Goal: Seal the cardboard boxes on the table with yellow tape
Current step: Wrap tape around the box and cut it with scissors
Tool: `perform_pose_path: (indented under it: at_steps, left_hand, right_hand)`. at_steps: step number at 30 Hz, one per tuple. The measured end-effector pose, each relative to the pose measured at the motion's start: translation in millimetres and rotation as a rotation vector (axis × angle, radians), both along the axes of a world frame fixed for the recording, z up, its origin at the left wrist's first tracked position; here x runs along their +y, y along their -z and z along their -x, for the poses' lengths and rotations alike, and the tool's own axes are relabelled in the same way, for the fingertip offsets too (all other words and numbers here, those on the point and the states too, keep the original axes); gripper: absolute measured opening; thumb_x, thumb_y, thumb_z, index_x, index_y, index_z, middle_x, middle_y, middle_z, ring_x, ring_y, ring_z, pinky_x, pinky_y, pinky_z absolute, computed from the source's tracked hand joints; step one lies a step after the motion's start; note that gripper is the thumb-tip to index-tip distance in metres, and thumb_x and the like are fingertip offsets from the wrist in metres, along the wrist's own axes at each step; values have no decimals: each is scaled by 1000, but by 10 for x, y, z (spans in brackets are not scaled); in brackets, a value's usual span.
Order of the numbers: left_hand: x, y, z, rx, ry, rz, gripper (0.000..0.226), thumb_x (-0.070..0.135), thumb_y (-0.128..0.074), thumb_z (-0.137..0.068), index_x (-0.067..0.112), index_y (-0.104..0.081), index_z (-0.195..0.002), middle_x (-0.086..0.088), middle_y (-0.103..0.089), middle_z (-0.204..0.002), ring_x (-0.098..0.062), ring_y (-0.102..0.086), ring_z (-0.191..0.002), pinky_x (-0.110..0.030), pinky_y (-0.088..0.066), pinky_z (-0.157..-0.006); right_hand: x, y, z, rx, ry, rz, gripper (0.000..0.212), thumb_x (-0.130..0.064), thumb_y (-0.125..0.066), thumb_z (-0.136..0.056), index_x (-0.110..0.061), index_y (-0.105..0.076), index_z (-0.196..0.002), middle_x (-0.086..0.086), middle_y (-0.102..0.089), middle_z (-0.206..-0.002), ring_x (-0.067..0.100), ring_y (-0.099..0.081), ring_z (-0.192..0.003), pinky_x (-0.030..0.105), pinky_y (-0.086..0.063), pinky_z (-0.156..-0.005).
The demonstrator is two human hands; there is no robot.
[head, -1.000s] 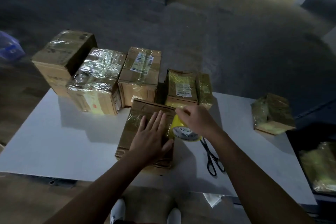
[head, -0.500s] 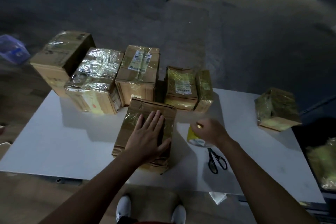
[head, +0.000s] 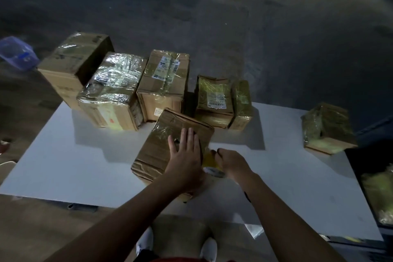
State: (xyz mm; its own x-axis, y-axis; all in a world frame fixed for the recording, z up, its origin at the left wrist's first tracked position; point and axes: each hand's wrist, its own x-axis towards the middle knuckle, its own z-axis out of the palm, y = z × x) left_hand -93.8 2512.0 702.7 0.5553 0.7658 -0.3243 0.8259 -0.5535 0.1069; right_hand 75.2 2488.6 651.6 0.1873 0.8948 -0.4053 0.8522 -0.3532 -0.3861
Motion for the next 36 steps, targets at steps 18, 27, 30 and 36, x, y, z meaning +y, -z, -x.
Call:
perform_pose_path:
  at_steps: [18, 27, 30, 36]
  left_hand:
    - [-107, 137, 103, -155, 277, -81, 78, 37, -38, -98, 9, 10, -152, -11, 16, -160, -27, 22, -146, -52, 10, -118]
    - [-319, 132, -142, -87, 59, -161, 73, 29, -43, -100, 9, 4, -153, -26, 8, -158, -44, 11, -145, -62, -1, -115]
    - [-383, 139, -199, -83, 6, -174, 76, 27, -48, -98, 10, 1, -153, -23, 6, -159, -41, 8, -147, -62, -6, -115]
    - [-450, 158, -381, -114, -109, -264, 79, 23, -58, -91, 11, -10, -152, -18, -4, -160, -38, -1, -148, -58, -18, -115]
  right_hand:
    - [-414, -67, 61, -51, 128, -37, 33, -32, -36, -102, -13, -49, -78, 3, -51, -77, 22, -51, -75, 30, -34, -65]
    - [-606, -12, -198, 59, 224, -162, 32, -26, -39, -101, -3, -58, -90, 11, -56, -89, 27, -56, -87, 33, -39, -70]
    - [-678, 94, -427, 3, 175, -150, 26, -20, -37, -100, -6, -59, -98, 13, -59, -101, 29, -57, -93, 33, -42, -75]
    - [-864, 386, -737, -112, 105, -44, 22, -21, -43, -98, -6, -53, -110, 13, -57, -109, 31, -59, -96, 34, -45, -76]
